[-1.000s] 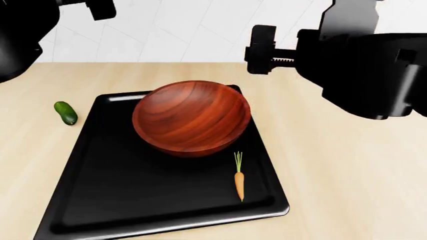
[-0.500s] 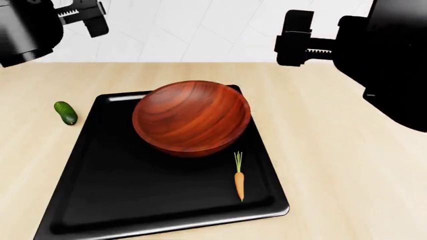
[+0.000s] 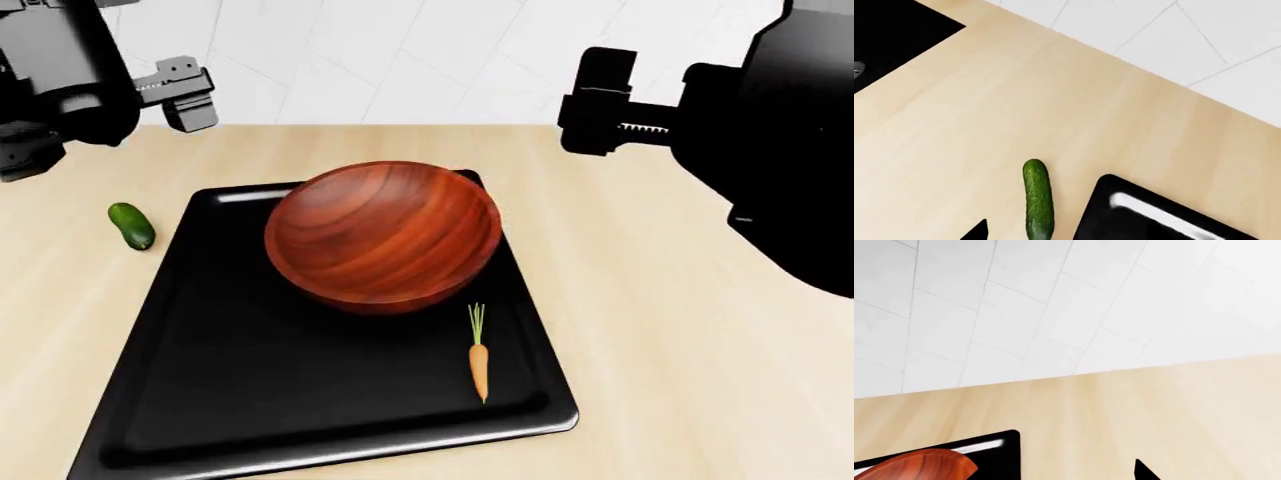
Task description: Place the two vegetables and bowl onto the tray for setting up a vegetable dip station.
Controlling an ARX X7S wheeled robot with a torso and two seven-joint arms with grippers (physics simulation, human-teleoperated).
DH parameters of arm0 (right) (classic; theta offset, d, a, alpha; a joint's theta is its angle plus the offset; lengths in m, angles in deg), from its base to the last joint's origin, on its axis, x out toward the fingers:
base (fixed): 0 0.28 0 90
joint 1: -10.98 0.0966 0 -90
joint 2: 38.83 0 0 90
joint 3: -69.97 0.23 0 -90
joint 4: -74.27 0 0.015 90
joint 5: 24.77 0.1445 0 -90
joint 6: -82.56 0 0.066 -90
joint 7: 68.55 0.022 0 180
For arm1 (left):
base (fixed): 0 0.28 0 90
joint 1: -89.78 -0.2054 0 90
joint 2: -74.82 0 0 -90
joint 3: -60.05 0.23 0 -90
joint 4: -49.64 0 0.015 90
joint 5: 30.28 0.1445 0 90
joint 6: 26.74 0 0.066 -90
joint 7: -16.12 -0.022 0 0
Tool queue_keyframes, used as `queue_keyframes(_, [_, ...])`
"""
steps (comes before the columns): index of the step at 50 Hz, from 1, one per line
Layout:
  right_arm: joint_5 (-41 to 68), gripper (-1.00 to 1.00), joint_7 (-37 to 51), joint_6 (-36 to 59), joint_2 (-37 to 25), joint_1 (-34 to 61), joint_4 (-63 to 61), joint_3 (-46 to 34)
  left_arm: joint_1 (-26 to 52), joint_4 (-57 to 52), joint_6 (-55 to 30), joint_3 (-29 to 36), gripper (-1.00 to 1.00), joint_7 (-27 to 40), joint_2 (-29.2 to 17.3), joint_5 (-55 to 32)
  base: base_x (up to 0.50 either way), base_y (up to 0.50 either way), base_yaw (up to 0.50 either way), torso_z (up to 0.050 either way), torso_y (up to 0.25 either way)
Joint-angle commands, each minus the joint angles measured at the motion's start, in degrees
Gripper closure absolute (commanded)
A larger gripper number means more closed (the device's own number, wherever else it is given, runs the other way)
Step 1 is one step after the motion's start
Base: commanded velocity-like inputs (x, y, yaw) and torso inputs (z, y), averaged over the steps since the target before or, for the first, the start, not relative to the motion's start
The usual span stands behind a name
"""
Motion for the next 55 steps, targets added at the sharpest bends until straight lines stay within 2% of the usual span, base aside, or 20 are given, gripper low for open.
queue_keyframes(1, [0.0,-1.00,-0.2,-1.0,-0.7,-1.5,-0.9,0.0,1.7,8.3,-0.3,1.4,-1.00,1.5,2.4,0.0,0.00,0.00,0.00,0.000,0.000])
queue_keyframes(8, [0.0,-1.00,-0.2,-1.3,-0.9,-2.0,-1.2,-0.2,4.2,16.4,1.3,3.4,-1.00,-2.8,5.0,3.1,0.00,0.00,0.00,0.000,0.000])
queue_keyframes(17, [-0.1,-1.00,-0.4,-1.5,-0.7,-2.3,-1.1,-0.6,8.9,35.0,2.3,8.9,-1.00,-15.3,11.7,9.2,0.00,0.00,0.00,0.000,0.000])
queue_keyframes(31, [-0.2,-1.00,-0.7,-1.9,-0.8,-2.8,-1.3,-0.9,6.0,35.2,3.5,10.7,-1.00,-13.7,11.6,5.8,0.00,0.00,0.00,0.000,0.000])
queue_keyframes(39, [-0.5,-1.00,-1.2,-2.1,-0.6,-3.1,-1.1,-1.2,6.1,35.2,5.0,16.5,-1.00,-13.5,10.3,1.7,0.00,0.00,0.00,0.000,0.000])
queue_keyframes(44, [-0.5,-1.00,-1.3,-2.2,-0.7,-3.3,-1.2,-1.3,5.7,35.2,6.6,23.0,-1.00,-13.4,9.8,-4.9,0.00,0.00,0.00,0.000,0.000])
queue_keyframes(47, [-0.6,-1.00,-1.4,-2.4,-0.7,-3.4,-1.2,-1.3,5.8,35.2,8.1,29.6,-1.00,-14.2,9.6,-10.7,0.00,0.00,0.00,0.000,0.000])
queue_keyframes(51, [-0.9,-1.00,-1.8,-2.3,-0.4,-3.4,-0.9,-1.6,6.6,35.2,10.3,41.8,-1.00,-16.7,9.8,-20.8,0.00,0.00,0.00,0.000,0.000])
queue_keyframes(55, [-0.8,-1.00,-1.8,-2.4,-0.4,-3.6,-1.0,-1.7,7.9,35.2,12.9,56.9,-1.00,-19.1,10.1,-33.4,0.00,0.00,0.00,0.000,0.000])
